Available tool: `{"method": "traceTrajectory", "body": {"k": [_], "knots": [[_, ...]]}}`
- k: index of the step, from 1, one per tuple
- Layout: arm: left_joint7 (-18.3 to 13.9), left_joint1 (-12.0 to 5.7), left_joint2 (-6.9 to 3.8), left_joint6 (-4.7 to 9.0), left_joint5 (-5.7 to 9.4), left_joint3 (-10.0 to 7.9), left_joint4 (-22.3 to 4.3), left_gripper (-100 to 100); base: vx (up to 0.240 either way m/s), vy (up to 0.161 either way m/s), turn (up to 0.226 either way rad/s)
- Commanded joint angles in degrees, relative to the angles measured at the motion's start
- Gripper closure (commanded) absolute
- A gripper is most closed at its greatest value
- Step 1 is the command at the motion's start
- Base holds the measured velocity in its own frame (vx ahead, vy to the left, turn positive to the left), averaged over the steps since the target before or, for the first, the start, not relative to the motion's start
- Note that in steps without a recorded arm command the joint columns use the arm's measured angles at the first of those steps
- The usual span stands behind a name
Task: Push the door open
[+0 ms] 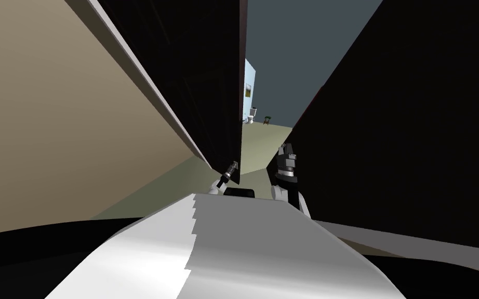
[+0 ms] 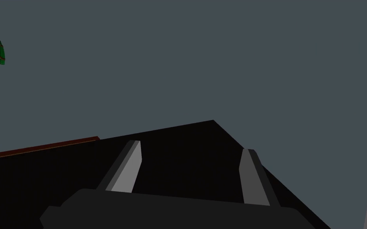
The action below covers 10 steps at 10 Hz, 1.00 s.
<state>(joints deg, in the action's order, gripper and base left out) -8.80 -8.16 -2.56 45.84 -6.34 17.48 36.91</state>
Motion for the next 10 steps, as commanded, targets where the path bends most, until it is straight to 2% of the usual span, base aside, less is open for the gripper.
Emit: {"method": "traceTrajectory", "body": {"k": [1, 5, 6, 7, 8, 10], "knots": [[0.44, -0.89, -0.64, 0.03, 0.64, -1.39, 0.05, 100, 0.163, -0.112, 0.02], [1.61, -1.07, -1.16, 0.0, 1.63, -3.62, -0.28, 100, 0.154, -0.094, 0.04], [1.61, -1.07, -1.16, 0.0, 1.63, -3.62, -1.02, 100, 0.14, -0.062, 0.058], [1.61, -1.07, -1.16, 0.0, 1.63, -3.62, -0.28, 100, 0.052, -0.016, 0.032], [1.35, -0.68, -1.41, -0.02, 1.64, -3.4, 0.23, -100, -0.113, -0.011, 0.068], [1.25, -0.61, -1.37, -0.12, 1.71, -3.4, 0.4, -100, -0.209, -0.007, 0.037]]}}
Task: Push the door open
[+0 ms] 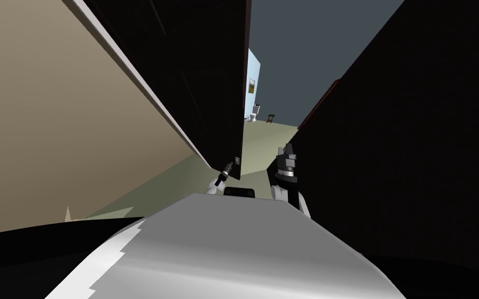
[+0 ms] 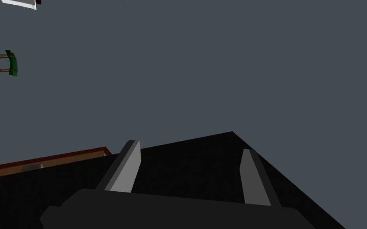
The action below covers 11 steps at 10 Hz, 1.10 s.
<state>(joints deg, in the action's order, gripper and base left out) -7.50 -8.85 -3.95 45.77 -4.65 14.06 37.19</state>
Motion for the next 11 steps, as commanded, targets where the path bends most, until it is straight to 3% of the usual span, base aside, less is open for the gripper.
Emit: {"method": "traceTrajectory", "body": {"k": [1, 3, 4, 8, 11], "knots": [[-0.12, 0.13, 0.12, -0.11, 0.08, 0.02, 0.24, -100, -0.221, -0.017, 0.036], [-0.31, 0.27, 0.74, -0.3, 0.22, 0.03, 0.56, -100, -0.266, 0.03, 0.055], [-0.26, 0.29, 0.52, -0.29, 0.16, 0.05, 0.61, -100, -0.117, 0.013, 0.006], [0.29, 0.47, 0.12, 0.35, 0.35, -0.42, 0.34, -100, 0.16, -0.064, -0.023], [0.76, 0.57, 0.6, 0.91, 0.49, -0.8, 0.1, -100, 0.212, -0.104, -0.024]]}}
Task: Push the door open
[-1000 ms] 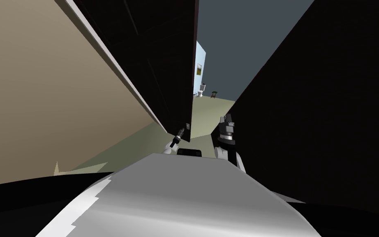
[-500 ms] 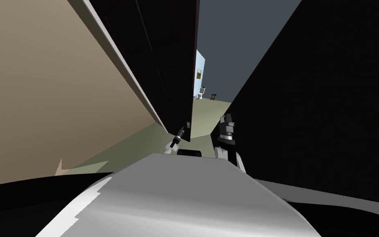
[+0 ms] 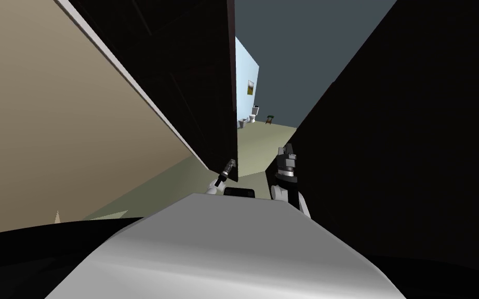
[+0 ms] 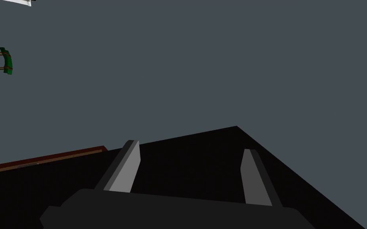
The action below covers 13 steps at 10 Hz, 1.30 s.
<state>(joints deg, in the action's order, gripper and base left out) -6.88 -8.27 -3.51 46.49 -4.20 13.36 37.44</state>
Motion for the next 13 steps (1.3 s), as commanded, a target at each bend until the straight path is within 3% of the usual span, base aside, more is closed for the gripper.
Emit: {"method": "traceTrajectory", "body": {"k": [1, 2, 3, 8, 13], "knots": [[0.28, 0.02, 0.48, 0.36, 0.08, -0.21, -0.22, -100, 0.19, -0.099, -0.012], [0.15, 0.18, 0.25, 0.23, 0.04, -0.11, -0.08, -100, 0.073, -0.038, 0.02], [0.15, 0.18, 0.25, 0.23, 0.04, -0.11, -0.08, 100, -0.015, 0.003, -0.014], [0.15, 0.18, 0.25, 0.23, 0.04, -0.11, -0.08, 100, -0.012, 0.007, -0.004], [2.0, 0.03, -0.69, -0.05, 1.15, -2.58, -0.39, 100, 0.154, -0.058, 0.039]]}}
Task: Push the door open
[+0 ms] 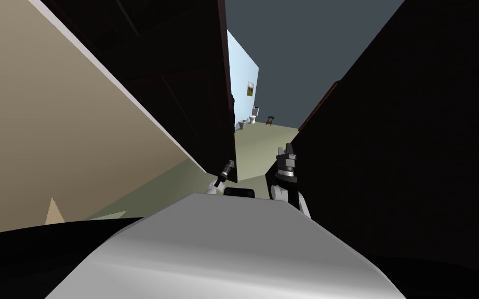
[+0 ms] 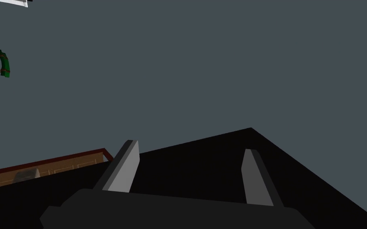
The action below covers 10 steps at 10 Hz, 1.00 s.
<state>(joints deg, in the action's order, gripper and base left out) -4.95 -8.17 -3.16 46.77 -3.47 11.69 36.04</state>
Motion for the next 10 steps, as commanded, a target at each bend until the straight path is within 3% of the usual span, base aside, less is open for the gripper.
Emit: {"method": "traceTrajectory", "body": {"k": [1, 3, 4, 7, 10], "knots": [[0.5, -0.11, -1.17, -0.37, 0.7, -1.52, 0.97, 100, 0.177, -0.057, 0.082], [1.47, -0.23, -1.31, -0.45, 1.31, -2.87, 0.85, 100, 0.207, -0.067, 0.111], [0.81, 0.21, -1.16, -1.05, 1.13, -2.1, 1.62, -100, -0.026, -0.012, 0.075], [0.54, 0.25, -0.9, -1.31, 1.27, -2.03, 1.84, -100, -0.184, -0.027, 0.017], [0.09, 0.3, 0.09, -1.75, 1.5, -1.91, 2.23, -100, -0.231, -0.007, 0.037]]}}
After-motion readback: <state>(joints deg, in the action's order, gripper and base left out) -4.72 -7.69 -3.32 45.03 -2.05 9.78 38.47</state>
